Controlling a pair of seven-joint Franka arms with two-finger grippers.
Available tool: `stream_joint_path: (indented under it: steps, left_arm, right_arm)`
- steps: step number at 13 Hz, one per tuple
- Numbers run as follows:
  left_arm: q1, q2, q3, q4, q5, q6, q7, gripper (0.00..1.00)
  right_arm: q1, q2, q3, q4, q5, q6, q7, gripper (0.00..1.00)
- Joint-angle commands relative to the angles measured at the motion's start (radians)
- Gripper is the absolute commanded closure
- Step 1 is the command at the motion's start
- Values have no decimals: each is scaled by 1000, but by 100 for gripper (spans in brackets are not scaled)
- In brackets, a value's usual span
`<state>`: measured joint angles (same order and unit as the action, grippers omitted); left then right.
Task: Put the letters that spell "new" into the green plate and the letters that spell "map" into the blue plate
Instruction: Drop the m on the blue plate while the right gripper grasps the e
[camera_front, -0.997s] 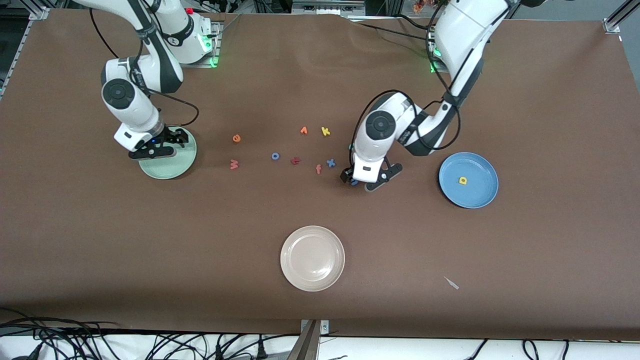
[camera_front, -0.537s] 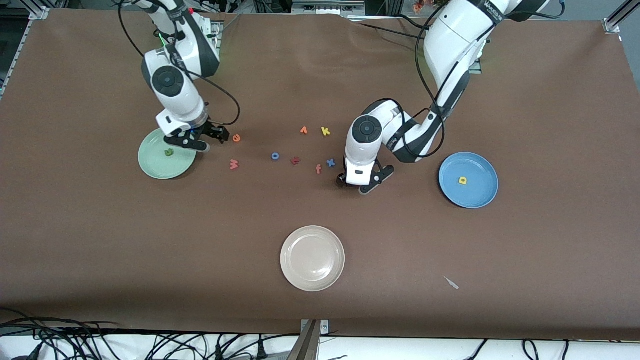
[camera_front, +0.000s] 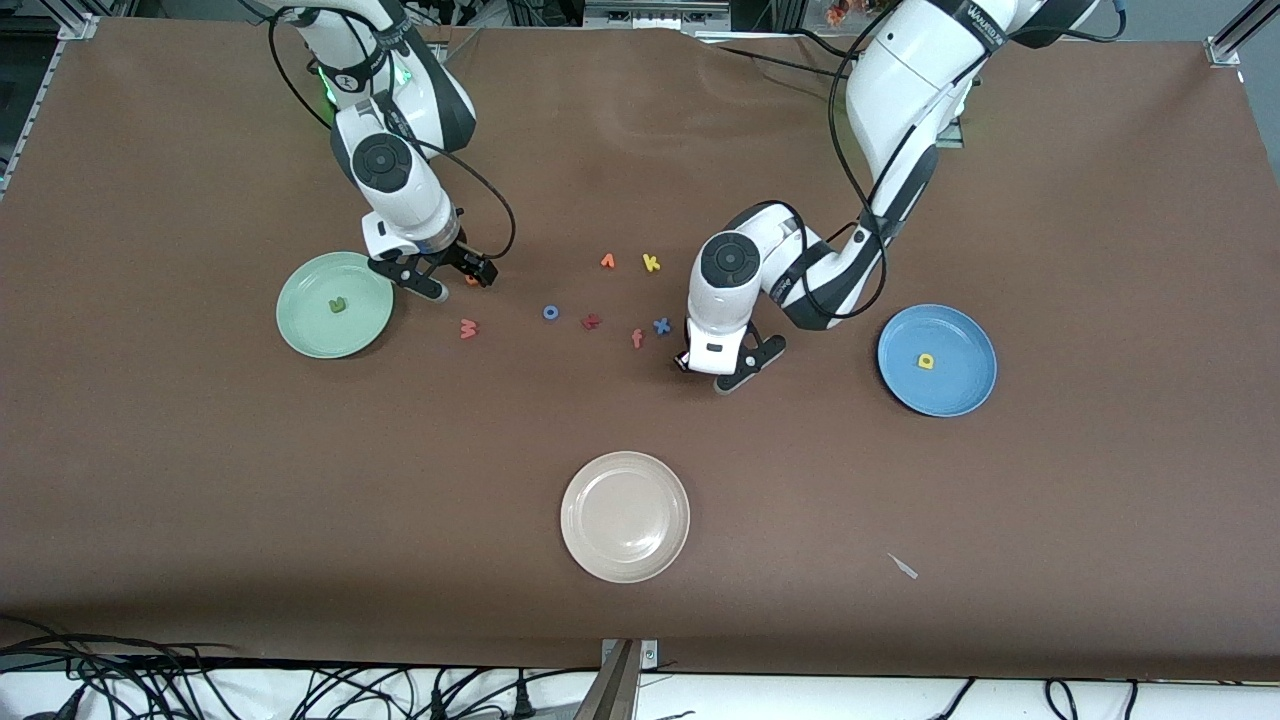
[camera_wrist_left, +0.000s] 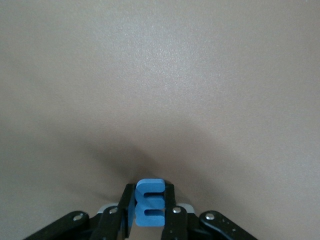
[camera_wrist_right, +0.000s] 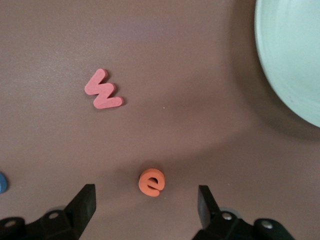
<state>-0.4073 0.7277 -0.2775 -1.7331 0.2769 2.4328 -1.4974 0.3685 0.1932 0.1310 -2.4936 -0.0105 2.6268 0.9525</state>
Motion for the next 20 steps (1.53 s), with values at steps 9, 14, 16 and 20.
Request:
stream_joint_path:
  steps: [9, 14, 16, 20]
  left_arm:
    - [267, -128, -9, 24, -50, -535, 902, 100]
    - [448, -134, -6, 18, -33, -635, 1458, 100]
    - [495, -117, -6, 15, -31, -624, 1546, 87]
    - [490, -137, -9, 20, -91, -638, 1548, 0]
  right_arm:
    - [-8, 77, 24, -13, 14, 88, 32, 46]
    - [-8, 92, 24, -11, 14, 85, 31, 59]
    - [-8, 103, 24, -11, 12, 82, 22, 76]
    - [-8, 48, 22, 27, 6, -11, -43, 91]
